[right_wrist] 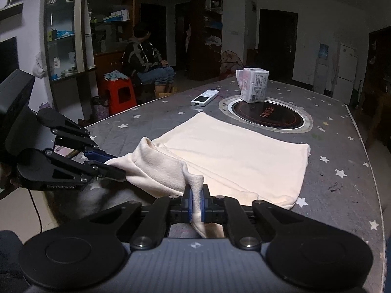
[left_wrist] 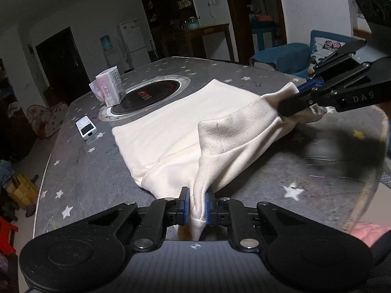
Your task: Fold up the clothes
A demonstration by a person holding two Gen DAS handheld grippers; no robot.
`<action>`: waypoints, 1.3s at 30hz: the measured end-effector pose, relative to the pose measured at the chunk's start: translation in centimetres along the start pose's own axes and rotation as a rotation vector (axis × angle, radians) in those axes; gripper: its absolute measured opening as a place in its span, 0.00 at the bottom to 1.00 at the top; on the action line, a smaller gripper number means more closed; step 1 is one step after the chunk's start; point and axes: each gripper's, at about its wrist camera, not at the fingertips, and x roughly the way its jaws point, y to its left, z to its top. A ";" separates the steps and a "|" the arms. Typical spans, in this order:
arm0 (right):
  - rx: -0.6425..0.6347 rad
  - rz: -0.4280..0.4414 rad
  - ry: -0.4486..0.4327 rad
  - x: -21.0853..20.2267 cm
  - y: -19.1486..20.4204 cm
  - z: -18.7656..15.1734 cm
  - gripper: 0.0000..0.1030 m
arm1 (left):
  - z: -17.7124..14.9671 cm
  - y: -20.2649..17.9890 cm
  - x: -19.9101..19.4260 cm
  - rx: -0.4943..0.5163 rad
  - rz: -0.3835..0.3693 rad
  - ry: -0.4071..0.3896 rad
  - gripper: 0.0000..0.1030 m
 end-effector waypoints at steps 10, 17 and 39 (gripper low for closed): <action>-0.043 0.086 0.026 -6.2 3.7 -1.2 0.05 | -1.8 -1.4 -6.9 -0.005 -0.110 -0.010 0.12; -0.029 0.132 0.036 -10.9 5.4 -0.8 0.04 | -1.4 -1.8 -10.9 0.003 -0.173 -0.049 0.12; 0.122 -0.047 0.031 4.2 -4.8 4.4 0.04 | 5.7 5.4 5.9 -0.163 -0.031 0.051 0.12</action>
